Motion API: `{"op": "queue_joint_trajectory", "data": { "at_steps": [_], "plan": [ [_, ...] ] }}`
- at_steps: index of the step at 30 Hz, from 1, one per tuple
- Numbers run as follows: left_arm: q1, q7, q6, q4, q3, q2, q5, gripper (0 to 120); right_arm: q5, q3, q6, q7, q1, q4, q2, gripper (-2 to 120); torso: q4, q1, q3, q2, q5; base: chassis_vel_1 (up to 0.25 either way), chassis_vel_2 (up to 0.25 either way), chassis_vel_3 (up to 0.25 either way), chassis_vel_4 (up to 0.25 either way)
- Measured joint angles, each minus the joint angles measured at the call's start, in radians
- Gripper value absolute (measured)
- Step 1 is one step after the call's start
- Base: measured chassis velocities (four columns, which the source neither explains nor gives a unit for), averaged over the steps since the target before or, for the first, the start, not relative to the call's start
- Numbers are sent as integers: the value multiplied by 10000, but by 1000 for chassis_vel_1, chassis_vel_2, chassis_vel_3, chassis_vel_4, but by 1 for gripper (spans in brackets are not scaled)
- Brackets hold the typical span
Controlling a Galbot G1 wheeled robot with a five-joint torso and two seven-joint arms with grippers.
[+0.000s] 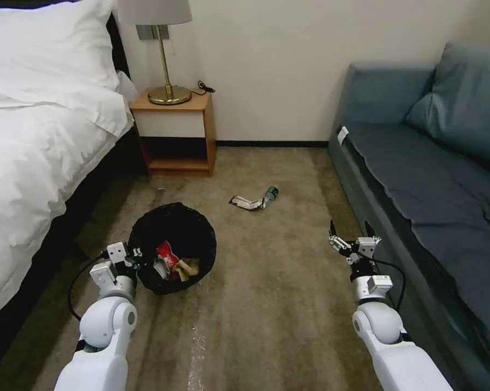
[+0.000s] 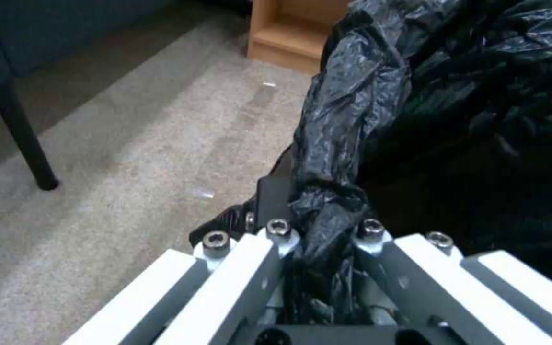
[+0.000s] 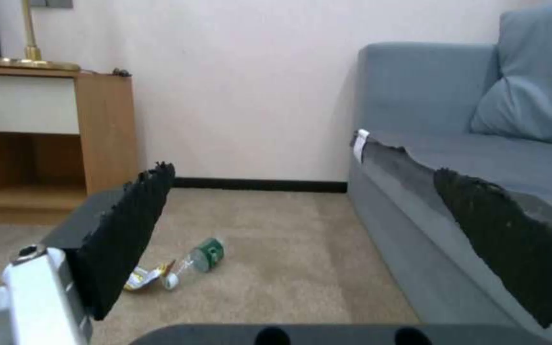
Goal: Pick up the trash bin, then pick up the garbage on the floor and place it into the trash bin.
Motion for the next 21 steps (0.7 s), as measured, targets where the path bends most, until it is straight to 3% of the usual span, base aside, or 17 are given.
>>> {"op": "queue_joint_trajectory", "data": {
  "at_steps": [21],
  "plan": [
    [-55, 48, -77, 95, 3, 58, 27, 3, 40, 112, 229, -216, -29, -263, 201, 100, 0, 1, -1, -1, 0, -11, 15, 15, -13]
  ]
}}
